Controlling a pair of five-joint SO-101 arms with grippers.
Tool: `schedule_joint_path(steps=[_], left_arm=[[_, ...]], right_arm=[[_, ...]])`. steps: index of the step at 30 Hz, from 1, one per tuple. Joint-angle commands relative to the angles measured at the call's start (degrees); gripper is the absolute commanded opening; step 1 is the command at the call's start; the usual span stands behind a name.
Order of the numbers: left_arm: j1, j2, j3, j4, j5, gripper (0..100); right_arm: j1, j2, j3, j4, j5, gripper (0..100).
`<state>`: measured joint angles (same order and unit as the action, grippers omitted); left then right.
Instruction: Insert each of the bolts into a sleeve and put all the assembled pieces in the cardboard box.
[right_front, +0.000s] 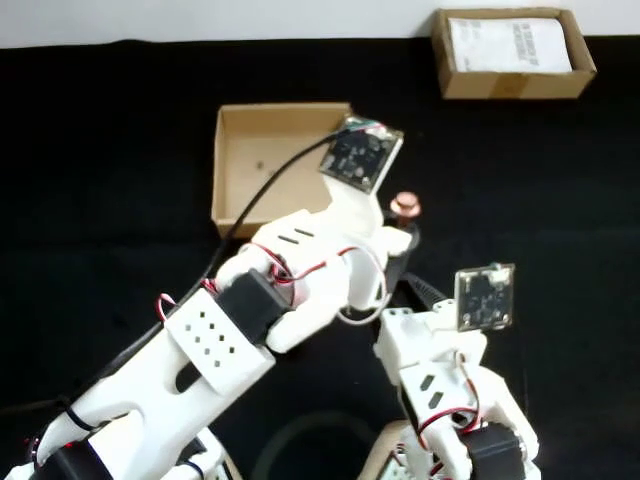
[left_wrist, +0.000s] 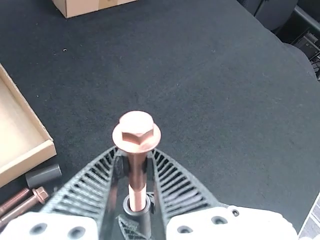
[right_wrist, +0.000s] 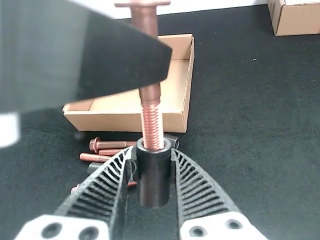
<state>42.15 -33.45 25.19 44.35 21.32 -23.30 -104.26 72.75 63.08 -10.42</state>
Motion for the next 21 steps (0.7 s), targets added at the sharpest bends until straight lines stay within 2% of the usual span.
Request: schedule_joint_path(steps=[1, 7, 12, 17, 21], left_arm=[[0.40, -0.48, -1.63, 0.18, 0.18, 1], [2.07, -0.57, 1.54, 2.99, 0.53, 1], [4.97, -0.66, 1.80, 10.46, 0.35, 1], [4.88, -0.66, 1.80, 16.88, 0.18, 2], [4.79, -0.66, 1.80, 22.33, 0.18, 15]], right_arm=[[-0.13, -0.40, -0.75, -0.75, -0.09, 0.8], [-0.13, -0.40, -0.75, -0.75, -0.09, 0.8], [-0.13, -0.40, -0.75, -0.75, -0.09, 0.8], [-0.13, -0.40, -0.75, -0.75, -0.09, 0.8], [-0.04, -0.40, -0.75, -0.75, -0.09, 0.8]])
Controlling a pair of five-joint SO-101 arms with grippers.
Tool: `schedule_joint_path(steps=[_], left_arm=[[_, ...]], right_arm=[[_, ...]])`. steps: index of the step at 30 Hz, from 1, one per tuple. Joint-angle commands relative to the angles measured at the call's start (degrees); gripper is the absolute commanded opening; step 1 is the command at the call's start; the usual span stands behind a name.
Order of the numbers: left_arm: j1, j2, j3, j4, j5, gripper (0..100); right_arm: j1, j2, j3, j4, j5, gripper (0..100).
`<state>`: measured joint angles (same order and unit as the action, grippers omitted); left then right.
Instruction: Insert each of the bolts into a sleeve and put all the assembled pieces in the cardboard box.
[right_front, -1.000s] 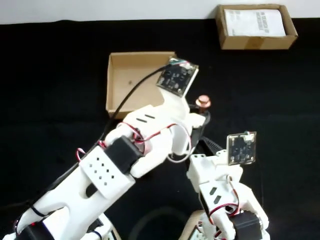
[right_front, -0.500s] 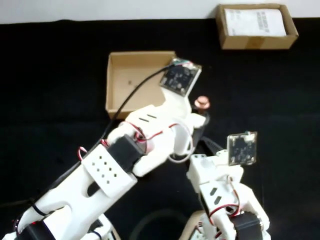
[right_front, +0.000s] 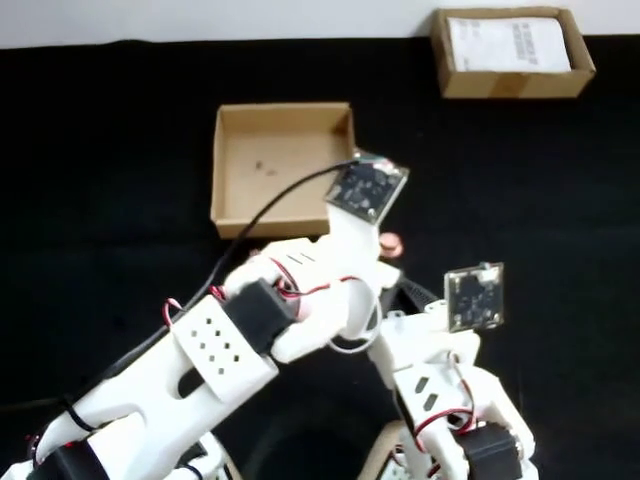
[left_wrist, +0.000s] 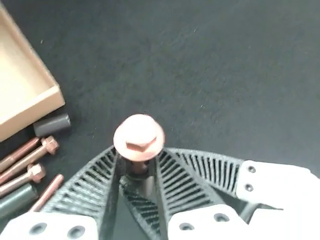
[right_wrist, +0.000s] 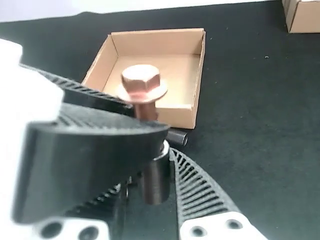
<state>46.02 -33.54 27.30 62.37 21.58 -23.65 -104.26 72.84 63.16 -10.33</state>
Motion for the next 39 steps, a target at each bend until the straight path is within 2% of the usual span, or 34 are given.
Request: schedule_joint_path(steps=[1, 5, 12, 15, 18, 19, 22, 30, 33, 35, 39], left_arm=[[0.92, -0.57, -0.40, 5.63, -0.09, 19], [0.92, -2.24, -1.45, 11.16, -2.46, 29], [0.92, -15.60, -1.54, 17.67, -13.01, 29], [0.84, -24.31, -1.54, 21.01, -18.02, 21], [-1.80, -32.84, -1.45, 22.24, -24.70, 6], [-3.38, -35.56, -1.36, 22.24, -26.73, 1], [-9.27, -42.33, -1.01, 22.33, -30.86, 3], [-30.37, -54.11, 5.93, 21.80, -31.65, 1], [-38.64, -59.30, 12.88, 21.63, -31.56, 1], [-43.47, -63.43, 19.91, 19.43, -31.47, 1], [-53.67, -71.87, 36.62, 8.79, -31.30, 1]], right_arm=[[0.31, -0.40, -0.84, -0.84, -0.18, 0.8], [0.40, -0.40, -0.84, -0.84, -0.18, 0.8], [4.97, 0.13, -1.98, -0.75, -0.18, 0.8], [5.41, 0.31, -3.56, -0.75, -0.09, 0.8], [5.41, 2.15, -5.05, -0.84, -0.09, 0.8], [5.41, 3.91, -5.76, -0.84, -0.09, 0.8], [5.41, 10.68, -10.33, -1.10, -0.18, 0.8], [5.32, 35.03, -34.51, -0.92, -0.18, 0.8], [5.32, 45.49, -44.88, -0.84, 0.44, 0.8], [5.32, 52.35, -50.77, -0.75, 3.87, 0.8], [3.91, 66.51, -60.88, 3.82, 10.73, 0.8]])
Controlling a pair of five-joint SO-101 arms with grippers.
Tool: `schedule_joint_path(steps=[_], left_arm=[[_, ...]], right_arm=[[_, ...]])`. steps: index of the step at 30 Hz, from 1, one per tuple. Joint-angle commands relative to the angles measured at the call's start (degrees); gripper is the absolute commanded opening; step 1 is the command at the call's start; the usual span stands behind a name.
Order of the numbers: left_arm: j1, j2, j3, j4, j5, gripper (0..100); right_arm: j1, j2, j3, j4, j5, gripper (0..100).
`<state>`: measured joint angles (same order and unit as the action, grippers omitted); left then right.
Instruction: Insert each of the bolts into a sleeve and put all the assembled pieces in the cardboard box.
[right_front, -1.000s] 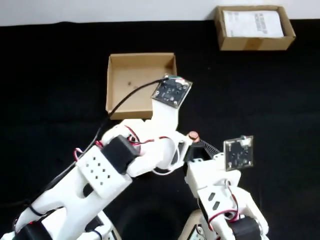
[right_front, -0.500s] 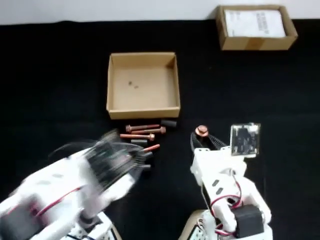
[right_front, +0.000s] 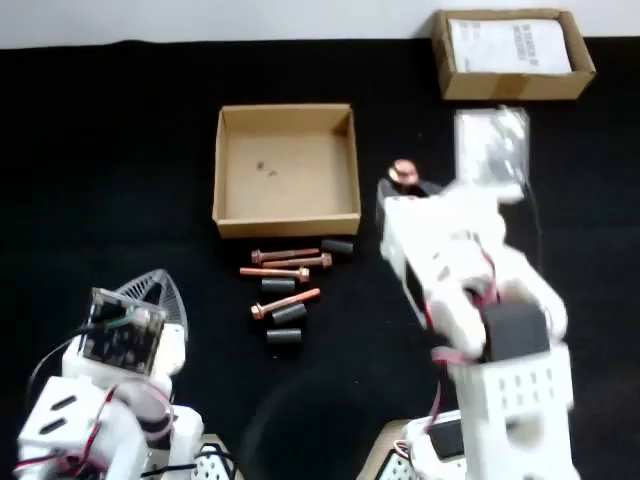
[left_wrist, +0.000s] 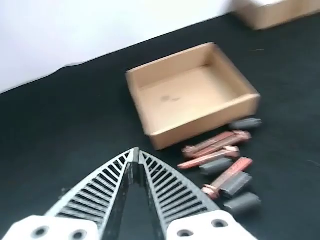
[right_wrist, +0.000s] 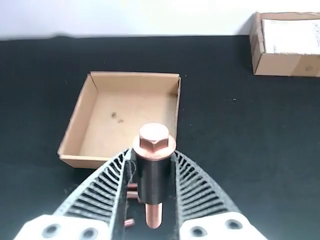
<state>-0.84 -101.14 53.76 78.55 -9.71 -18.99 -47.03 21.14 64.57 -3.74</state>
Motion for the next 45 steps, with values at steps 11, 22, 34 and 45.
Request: schedule_joint_path(steps=[11, 22, 34, 45], left_arm=[[-15.08, -2.59, 31.69, -23.38, 26.55, 1], [-15.52, -2.24, 43.38, -33.49, 34.90, 1], [-15.25, -2.15, 43.38, -33.32, 34.64, 1], [-14.02, -2.15, 43.38, -33.23, 34.64, 1]], right_arm=[[-6.20, 38.64, -32.84, 7.43, 31.12, 0.8], [-8.66, 66.42, -50.95, 5.05, 47.82, 0.8], [-14.37, 85.32, -56.57, -4.00, 50.20, 0.8], [-14.46, 85.85, -60.35, 8.48, 50.46, 19.0]])
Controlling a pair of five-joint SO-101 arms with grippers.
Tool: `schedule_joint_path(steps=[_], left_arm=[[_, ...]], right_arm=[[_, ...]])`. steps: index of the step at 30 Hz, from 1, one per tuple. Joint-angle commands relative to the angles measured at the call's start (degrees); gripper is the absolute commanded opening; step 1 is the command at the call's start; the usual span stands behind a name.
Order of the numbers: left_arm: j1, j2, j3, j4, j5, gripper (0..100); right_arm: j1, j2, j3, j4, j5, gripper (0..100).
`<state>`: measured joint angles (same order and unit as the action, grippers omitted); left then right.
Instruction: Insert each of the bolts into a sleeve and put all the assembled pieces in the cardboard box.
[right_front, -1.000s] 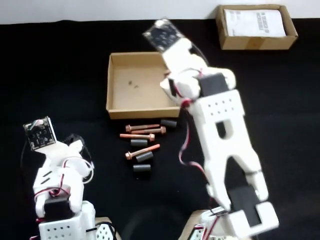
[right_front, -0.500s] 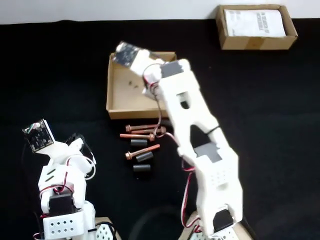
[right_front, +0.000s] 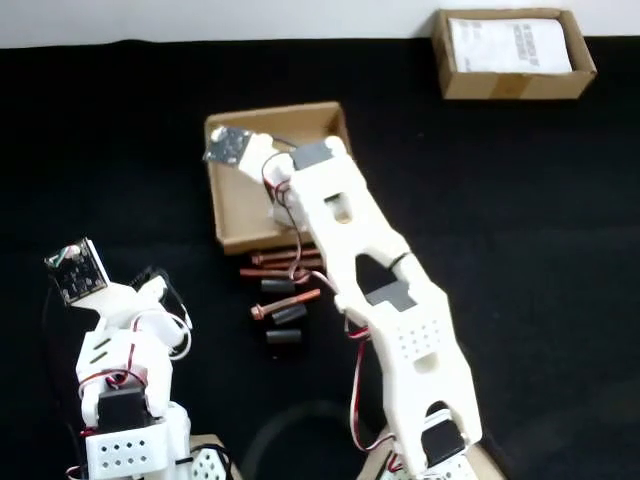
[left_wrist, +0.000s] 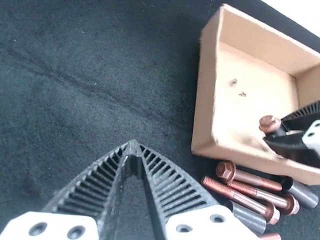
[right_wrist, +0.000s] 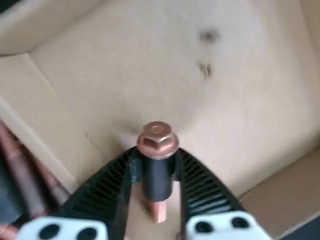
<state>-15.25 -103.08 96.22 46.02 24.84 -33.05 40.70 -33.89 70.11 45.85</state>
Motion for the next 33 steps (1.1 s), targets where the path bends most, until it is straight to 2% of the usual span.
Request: schedule_joint_path(steps=[1, 5, 9, 11, 14, 17, 24, 29, 33], left_arm=[[0.40, -0.22, 0.92, -0.70, 0.09, 1], [0.40, -0.22, 0.92, -0.70, 0.09, 1], [0.40, -0.22, 0.92, -0.70, 0.00, 1], [0.31, -0.22, 0.92, -0.70, 0.00, 1], [0.22, -0.22, 0.92, -0.70, 0.00, 1], [0.13, -0.22, 0.92, -0.70, 0.00, 1], [0.31, -0.22, 0.92, 0.18, -0.09, 1], [0.31, -0.22, 0.92, 0.18, -0.09, 1], [0.31, -0.22, 0.92, 0.18, -0.09, 1]], right_arm=[[-0.40, -2.15, -6.73, 3.47, 0.88, 20.2], [-0.40, -3.12, -13.85, 8.66, 0.62, 18.7], [-0.48, -6.02, -23.60, 21.93, -0.26, 14.9], [-0.48, -7.96, -28.00, 30.81, -3.96, 13.7], [0.92, -13.05, -27.82, 31.16, -9.05, 13.6], [1.80, -19.65, -18.42, 31.16, -9.05, 13.6], [-0.22, -39.78, 18.51, 29.93, -9.23, 13.6], [2.68, -45.93, 36.97, 17.36, -9.14, 13.6], [4.44, -45.93, 45.85, 7.16, -8.35, 13.6]])
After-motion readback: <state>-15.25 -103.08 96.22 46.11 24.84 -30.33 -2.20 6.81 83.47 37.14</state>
